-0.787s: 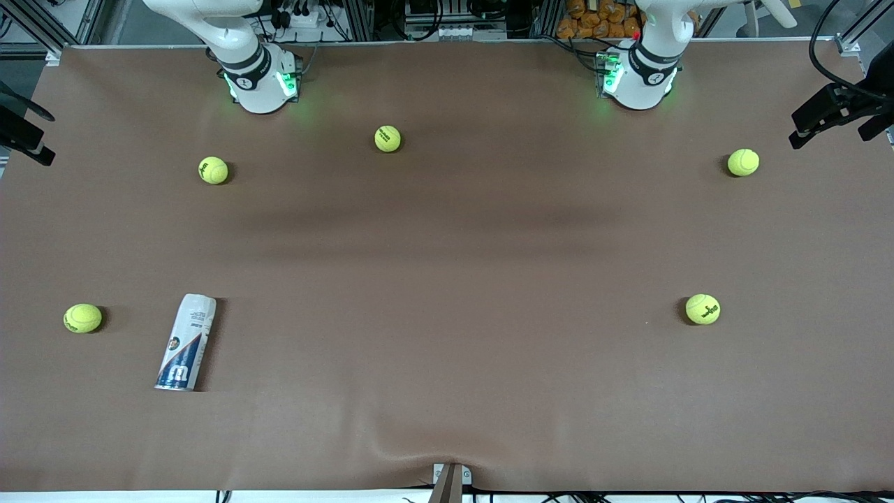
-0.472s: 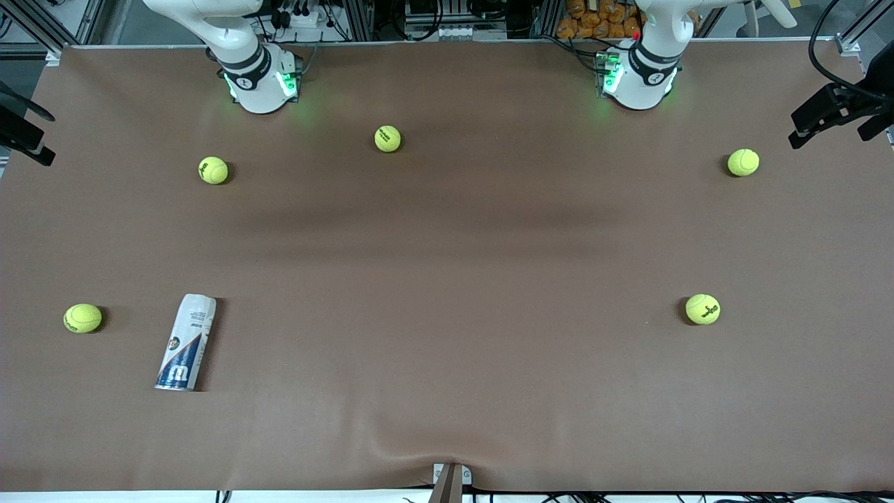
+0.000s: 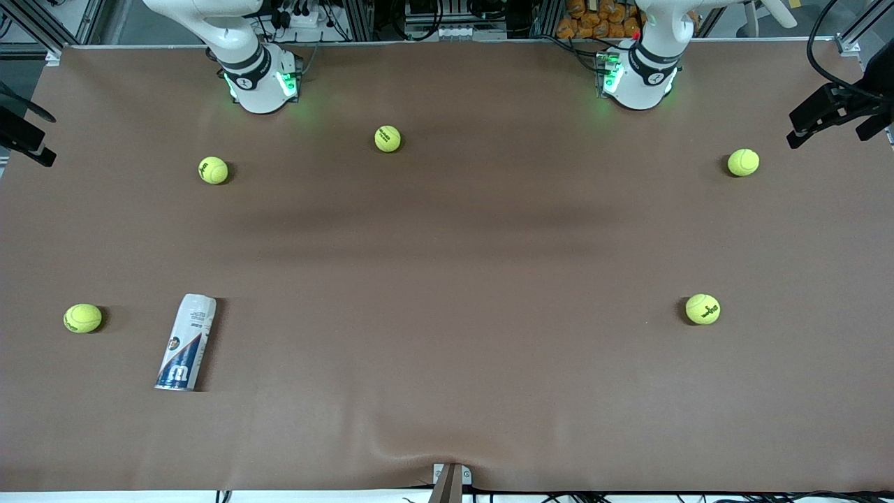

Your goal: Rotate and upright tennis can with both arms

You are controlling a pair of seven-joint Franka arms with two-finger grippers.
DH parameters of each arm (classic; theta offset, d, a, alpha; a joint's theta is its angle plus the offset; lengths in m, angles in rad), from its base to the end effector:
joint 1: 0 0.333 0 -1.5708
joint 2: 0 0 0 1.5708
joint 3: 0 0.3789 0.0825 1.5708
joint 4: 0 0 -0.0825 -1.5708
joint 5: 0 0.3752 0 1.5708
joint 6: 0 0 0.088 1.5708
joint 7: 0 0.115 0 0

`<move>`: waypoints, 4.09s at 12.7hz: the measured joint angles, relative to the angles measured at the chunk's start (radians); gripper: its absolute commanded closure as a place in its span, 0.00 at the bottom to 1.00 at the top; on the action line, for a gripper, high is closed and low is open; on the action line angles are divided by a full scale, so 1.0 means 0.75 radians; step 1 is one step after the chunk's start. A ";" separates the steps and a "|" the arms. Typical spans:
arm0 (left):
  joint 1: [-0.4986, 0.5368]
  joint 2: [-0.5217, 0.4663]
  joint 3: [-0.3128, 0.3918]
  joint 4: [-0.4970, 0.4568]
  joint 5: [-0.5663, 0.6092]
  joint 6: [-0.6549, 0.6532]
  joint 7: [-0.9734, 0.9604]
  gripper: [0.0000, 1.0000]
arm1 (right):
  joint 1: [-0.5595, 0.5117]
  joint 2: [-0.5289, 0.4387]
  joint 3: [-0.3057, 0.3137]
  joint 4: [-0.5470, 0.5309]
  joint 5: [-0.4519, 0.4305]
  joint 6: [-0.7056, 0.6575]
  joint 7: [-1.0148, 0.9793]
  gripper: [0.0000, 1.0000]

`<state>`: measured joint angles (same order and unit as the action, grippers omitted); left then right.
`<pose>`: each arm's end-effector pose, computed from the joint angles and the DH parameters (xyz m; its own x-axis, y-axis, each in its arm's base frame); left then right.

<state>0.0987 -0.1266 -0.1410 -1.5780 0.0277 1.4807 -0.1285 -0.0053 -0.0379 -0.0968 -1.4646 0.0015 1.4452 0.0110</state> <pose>0.4880 -0.0238 0.7330 0.9955 0.0891 0.0337 0.0904 -0.9950 -0.0413 0.5149 -0.0540 0.7368 0.9935 -0.1127 0.0183 -0.1126 -0.9936 -0.0054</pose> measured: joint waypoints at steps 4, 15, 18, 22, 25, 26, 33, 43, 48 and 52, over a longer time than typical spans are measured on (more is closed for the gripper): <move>0.000 0.023 -0.002 -0.003 0.000 0.000 0.004 0.00 | 0.000 0.072 0.000 -0.004 0.001 0.010 0.000 0.00; -0.002 0.050 -0.006 -0.005 0.000 0.000 0.006 0.00 | 0.008 0.581 0.005 -0.022 0.003 0.499 -0.003 0.00; -0.002 0.054 -0.007 -0.005 0.000 0.000 0.006 0.00 | 0.006 0.775 0.005 -0.027 0.003 0.748 -0.003 0.00; -0.002 0.061 -0.007 -0.005 0.000 0.000 0.006 0.00 | 0.006 0.977 0.002 -0.024 0.003 1.018 -0.003 0.00; -0.002 0.065 -0.007 -0.005 0.000 0.000 0.006 0.00 | 0.004 1.050 0.001 -0.022 0.003 1.112 -0.003 0.00; -0.002 0.065 -0.007 -0.005 0.000 0.000 0.006 0.00 | 0.001 1.067 0.000 -0.022 0.003 1.115 -0.003 0.00; -0.003 0.066 -0.008 -0.005 0.000 0.000 0.006 0.00 | -0.008 1.146 -0.001 -0.033 0.003 1.115 -0.003 0.00; -0.006 0.068 -0.014 -0.006 0.000 0.000 0.006 0.00 | 0.012 1.142 0.006 0.051 0.011 1.138 -0.004 0.53; -0.006 0.068 -0.014 -0.006 0.000 -0.010 0.006 0.00 | 0.158 1.127 0.018 0.216 0.010 1.131 -0.023 0.52; -0.006 0.068 -0.015 -0.006 0.000 -0.014 0.006 0.00 | 0.328 1.125 0.027 0.284 0.010 1.131 -0.182 0.46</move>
<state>0.0941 -0.0758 -0.1519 -1.5822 0.0276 1.4700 -0.1243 0.2406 0.8062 -0.0769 -1.2518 0.0091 2.2934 -0.1253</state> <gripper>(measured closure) 0.000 0.489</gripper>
